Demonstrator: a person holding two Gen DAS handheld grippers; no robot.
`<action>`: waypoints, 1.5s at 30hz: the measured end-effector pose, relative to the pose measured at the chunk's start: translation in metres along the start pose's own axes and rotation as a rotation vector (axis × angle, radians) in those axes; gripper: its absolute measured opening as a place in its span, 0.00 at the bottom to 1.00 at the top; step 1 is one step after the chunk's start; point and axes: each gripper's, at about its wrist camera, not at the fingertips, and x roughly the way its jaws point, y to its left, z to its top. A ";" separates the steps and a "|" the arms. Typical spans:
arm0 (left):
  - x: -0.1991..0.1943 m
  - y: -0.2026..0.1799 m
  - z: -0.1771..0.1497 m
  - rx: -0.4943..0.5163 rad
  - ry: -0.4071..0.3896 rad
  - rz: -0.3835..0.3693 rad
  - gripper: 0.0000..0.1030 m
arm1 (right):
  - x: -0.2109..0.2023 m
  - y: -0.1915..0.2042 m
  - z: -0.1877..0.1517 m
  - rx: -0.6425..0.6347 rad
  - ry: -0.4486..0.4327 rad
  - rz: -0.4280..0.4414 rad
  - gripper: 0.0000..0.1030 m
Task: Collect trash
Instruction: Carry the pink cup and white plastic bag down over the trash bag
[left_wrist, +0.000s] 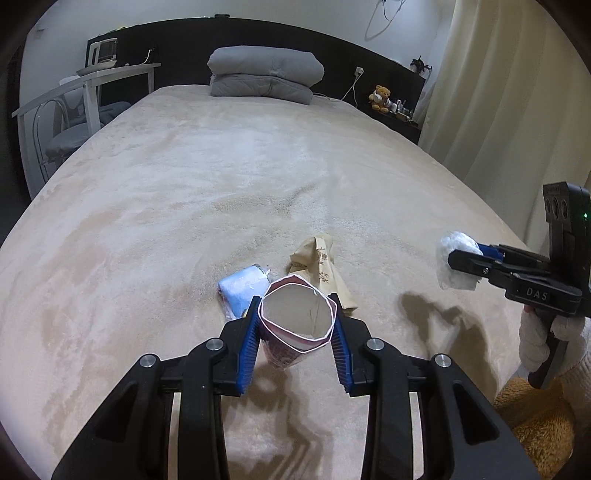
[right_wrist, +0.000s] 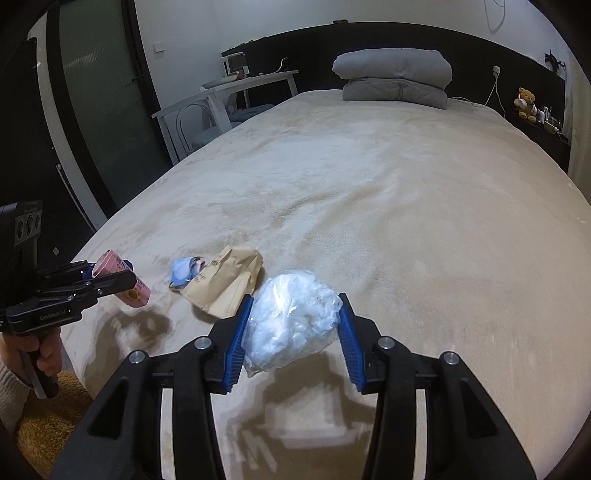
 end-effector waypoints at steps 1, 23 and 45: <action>-0.005 -0.001 -0.003 -0.009 -0.007 -0.005 0.33 | -0.007 0.002 -0.005 0.001 -0.005 -0.001 0.44; -0.115 -0.067 -0.065 -0.008 -0.122 -0.076 0.33 | -0.139 0.051 -0.086 0.030 -0.085 -0.003 0.44; -0.163 -0.132 -0.134 0.077 -0.095 -0.111 0.33 | -0.193 0.103 -0.161 0.023 -0.071 0.032 0.44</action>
